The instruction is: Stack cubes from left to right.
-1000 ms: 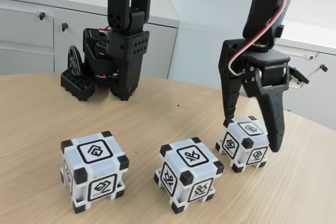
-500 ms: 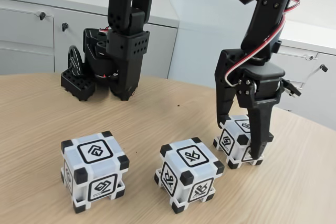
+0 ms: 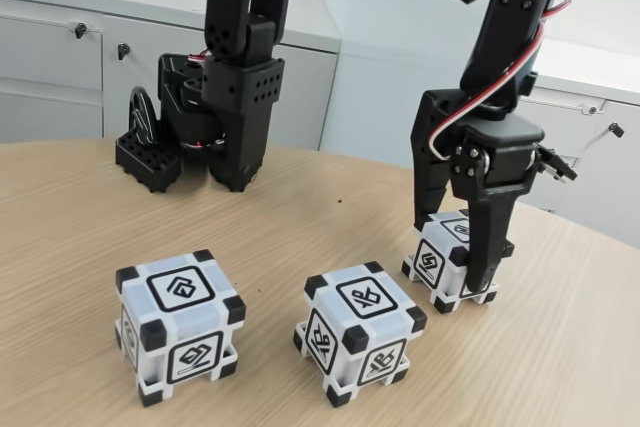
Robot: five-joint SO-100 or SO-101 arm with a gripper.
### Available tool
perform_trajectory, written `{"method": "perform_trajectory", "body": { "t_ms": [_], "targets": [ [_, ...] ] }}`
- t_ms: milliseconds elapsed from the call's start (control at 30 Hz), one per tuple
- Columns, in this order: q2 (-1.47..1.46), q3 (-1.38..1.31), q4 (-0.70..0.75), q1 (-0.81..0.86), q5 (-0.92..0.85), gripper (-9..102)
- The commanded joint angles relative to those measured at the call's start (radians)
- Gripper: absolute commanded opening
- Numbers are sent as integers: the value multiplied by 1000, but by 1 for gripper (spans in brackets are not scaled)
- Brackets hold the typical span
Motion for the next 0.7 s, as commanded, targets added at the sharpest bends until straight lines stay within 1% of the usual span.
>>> {"method": "perform_trajectory", "body": {
  "t_ms": [0,200,333,500,567,667],
  "targets": [
    [29,-20,6,9,6,18],
    [190,-6,6,9,-2,18],
    [324,-3,8,11,0,15],
    [448,-2,9,15,-51,15],
    [482,6,11,38,-69,14],
    [525,40,29,121,-74,15]
  ]
}}
